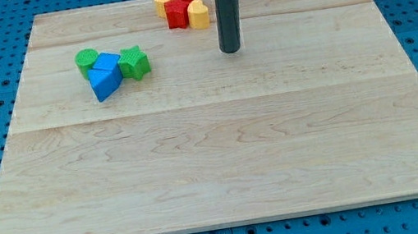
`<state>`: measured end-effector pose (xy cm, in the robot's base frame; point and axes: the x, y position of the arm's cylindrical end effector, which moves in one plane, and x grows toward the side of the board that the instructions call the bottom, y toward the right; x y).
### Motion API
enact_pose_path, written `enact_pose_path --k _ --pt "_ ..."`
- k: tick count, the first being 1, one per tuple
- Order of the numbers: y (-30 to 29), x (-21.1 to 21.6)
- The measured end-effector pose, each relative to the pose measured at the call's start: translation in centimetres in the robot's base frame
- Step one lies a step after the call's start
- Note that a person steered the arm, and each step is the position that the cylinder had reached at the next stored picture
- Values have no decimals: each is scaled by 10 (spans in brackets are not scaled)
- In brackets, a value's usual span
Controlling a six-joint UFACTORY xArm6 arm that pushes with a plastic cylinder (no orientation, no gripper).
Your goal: Separate the green star and cube from a group of blocks
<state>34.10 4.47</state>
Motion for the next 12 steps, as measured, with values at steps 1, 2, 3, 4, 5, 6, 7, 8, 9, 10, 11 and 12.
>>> enact_pose_path --k 1,2,3,4,5,6,7,8,9,10,11,12 --pt "0 0" --pt "-1 5" --pt "-31 37" --pt "-113 66" --pt "-209 66" --pt "-235 41" --pt "-227 29" --pt "-227 18" --pt "-214 17" --pt "-177 17" --pt "-144 17" --pt "-144 2"
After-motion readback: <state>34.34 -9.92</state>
